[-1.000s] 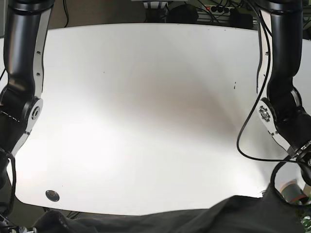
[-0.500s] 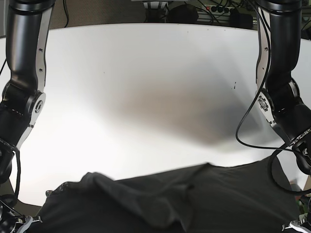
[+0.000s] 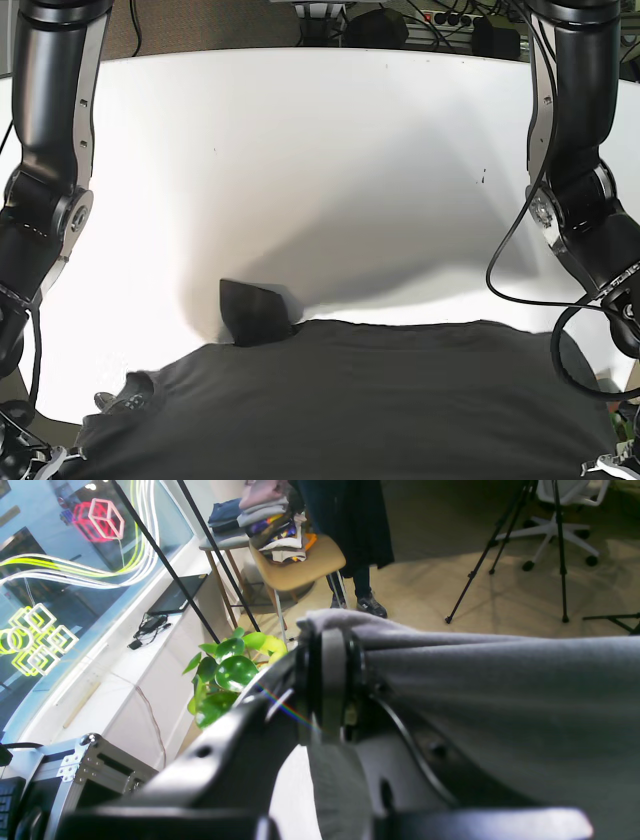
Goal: Fold the T-shirt properly
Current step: 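Lower the shirt back onto the table with both grippers, flattening it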
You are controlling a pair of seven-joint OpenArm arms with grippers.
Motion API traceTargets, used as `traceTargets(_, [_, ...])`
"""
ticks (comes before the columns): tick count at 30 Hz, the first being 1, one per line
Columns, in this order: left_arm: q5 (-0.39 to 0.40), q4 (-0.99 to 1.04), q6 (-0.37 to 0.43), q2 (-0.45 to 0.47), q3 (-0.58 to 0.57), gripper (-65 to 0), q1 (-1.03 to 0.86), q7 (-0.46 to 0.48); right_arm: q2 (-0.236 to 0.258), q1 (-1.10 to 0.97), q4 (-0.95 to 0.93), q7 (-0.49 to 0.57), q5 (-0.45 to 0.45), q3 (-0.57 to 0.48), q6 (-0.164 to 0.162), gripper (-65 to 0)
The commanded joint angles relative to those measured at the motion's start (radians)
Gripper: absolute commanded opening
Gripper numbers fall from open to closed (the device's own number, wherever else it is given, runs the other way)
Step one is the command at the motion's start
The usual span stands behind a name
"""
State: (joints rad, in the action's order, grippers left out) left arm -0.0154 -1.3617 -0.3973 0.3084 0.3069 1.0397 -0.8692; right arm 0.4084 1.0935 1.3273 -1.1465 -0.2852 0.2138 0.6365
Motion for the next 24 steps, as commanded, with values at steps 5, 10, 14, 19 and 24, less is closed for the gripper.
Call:
traceTargets(5, [-0.004,-0.018,0.010,0.013,-0.001,-65.0,0.061,0.034,0.016,0.092,0.014,0.047,0.004,-0.001,-0.005,-62.8])
traceTargets(10, [-0.004,-0.018,0.010,0.013,-0.001,-65.0,0.100,0.026,0.017,0.142,0.016,0.026,0.004,-0.001,-0.005,-62.8])
traceTargets(14, [-0.004,-0.018,0.010,0.013,0.002,-65.0,0.129,0.026,0.017,0.170,0.021,0.003,0.002,-0.001,-0.002,-62.8])
traceTargets(19, [-0.004,-0.017,0.010,0.011,0.059,-65.0,0.133,0.026,0.031,0.196,0.022,-0.025,-0.003,-0.003,-0.001,-62.8])
traceTargets(24, [-0.004,-0.020,0.008,0.005,0.061,-65.0,0.119,0.025,0.034,0.210,0.022,-0.028,-0.003,-0.003,0.001,-62.8])
